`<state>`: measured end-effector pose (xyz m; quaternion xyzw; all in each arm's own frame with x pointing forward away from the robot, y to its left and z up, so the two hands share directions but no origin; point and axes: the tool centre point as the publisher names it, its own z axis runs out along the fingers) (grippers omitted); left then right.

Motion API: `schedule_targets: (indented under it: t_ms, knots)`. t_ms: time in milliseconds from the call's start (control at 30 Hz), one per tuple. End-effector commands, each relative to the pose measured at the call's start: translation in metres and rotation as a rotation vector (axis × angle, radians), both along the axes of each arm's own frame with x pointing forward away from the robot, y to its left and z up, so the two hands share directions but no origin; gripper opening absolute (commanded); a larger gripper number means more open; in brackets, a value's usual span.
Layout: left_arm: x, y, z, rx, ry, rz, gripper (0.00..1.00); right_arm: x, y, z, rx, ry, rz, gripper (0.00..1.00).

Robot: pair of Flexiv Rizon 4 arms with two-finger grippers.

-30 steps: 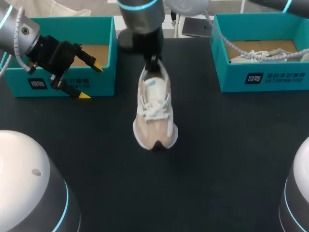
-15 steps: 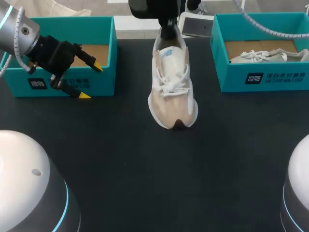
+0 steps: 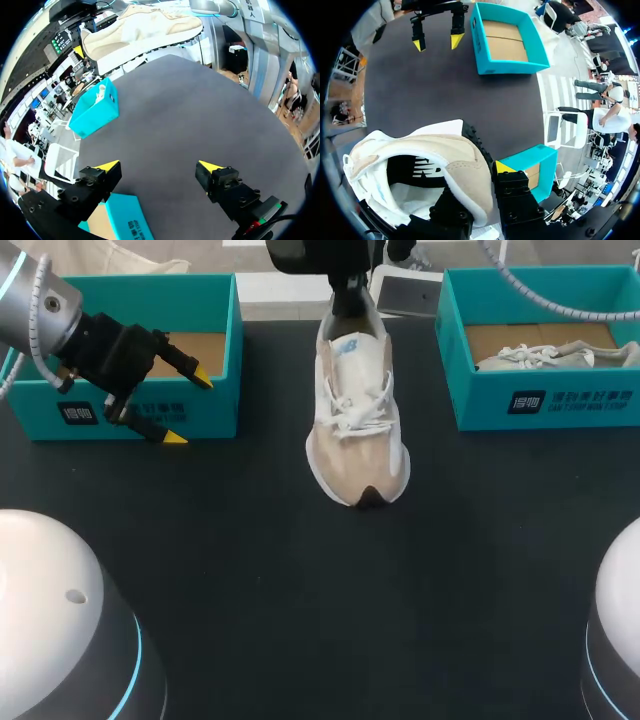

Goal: Take the shoe out of the shoebox, open the shoe tongue, remove and reinsert the insole, then place the shoe into the shoebox

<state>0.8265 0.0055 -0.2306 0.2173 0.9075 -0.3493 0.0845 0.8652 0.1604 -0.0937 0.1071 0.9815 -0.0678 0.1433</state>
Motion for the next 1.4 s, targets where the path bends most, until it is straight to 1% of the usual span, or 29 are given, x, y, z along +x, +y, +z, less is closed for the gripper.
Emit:
schedule_targets:
  t_ms: [33, 67, 167, 200, 233, 267, 300, 367, 400, 467, 500, 600, 700, 733, 800, 1400]
  knots:
    - [0.000, 0.000, 0.000, 0.003, 0.000, 0.001, 1.00, 0.010, -0.021, 0.005, 0.008, 0.039, 0.007, 0.00]
    - [0.000, 0.000, 0.000, 0.003, 0.000, 0.001, 1.00, 0.013, -0.029, 0.007, 0.011, 0.043, 0.002, 0.00]
    - [0.000, 0.000, 0.000, 0.003, 0.000, 0.001, 1.00, 0.021, -0.052, 0.016, -0.013, 0.041, 0.053, 0.00]
    - [0.000, 0.000, 0.000, 0.003, 0.000, 0.001, 1.00, 0.025, -0.062, 0.017, -0.040, 0.060, 0.080, 0.00]
    - [0.000, 0.000, 0.000, 0.003, 0.000, 0.001, 1.00, 0.028, -0.072, 0.018, -0.045, 0.064, 0.096, 0.00]
    - [0.000, 0.000, 0.000, 0.003, 0.000, 0.001, 1.00, 0.033, -0.087, 0.021, -0.043, 0.067, 0.109, 0.00]
    - [0.000, 0.000, 0.000, 0.003, 0.000, 0.001, 1.00, 0.035, -0.093, 0.021, -0.057, 0.076, 0.122, 0.00]
    - [0.000, 0.000, 0.000, 0.003, 0.000, 0.001, 1.00, 0.045, -0.119, 0.023, -0.059, 0.081, 0.129, 0.00]
    - [0.000, 0.000, 0.000, 0.003, 0.000, 0.001, 1.00, 0.048, -0.127, 0.022, -0.061, 0.087, 0.136, 0.00]
    - [0.000, 0.000, 0.000, 0.003, 0.000, 0.001, 1.00, 0.057, -0.150, 0.020, -0.050, 0.086, 0.132, 0.00]
    - [0.000, 0.000, 0.000, 0.003, 0.000, 0.001, 1.00, 0.062, -0.158, 0.020, -0.052, 0.101, 0.142, 0.00]
    - [0.000, 0.000, 0.000, 0.003, 0.000, 0.001, 1.00, 0.077, -0.185, 0.022, -0.056, 0.107, 0.154, 0.00]
    - [0.000, 0.000, 0.000, 0.003, 0.000, 0.001, 1.00, 0.092, -0.209, 0.023, -0.062, 0.117, 0.159, 0.00]
    - [0.000, 0.000, 0.000, 0.003, 0.000, 0.001, 1.00, 0.097, -0.220, 0.022, -0.098, 0.108, 0.139, 0.00]
    - [0.000, 0.000, 0.000, 0.003, 0.000, 0.001, 1.00, 0.105, -0.235, 0.021, -0.093, 0.115, 0.056, 0.00]
    - [0.000, 0.000, 0.000, 0.003, 0.000, 0.001, 1.00, 0.105, -0.235, 0.021, -0.093, 0.115, 0.056, 0.00]
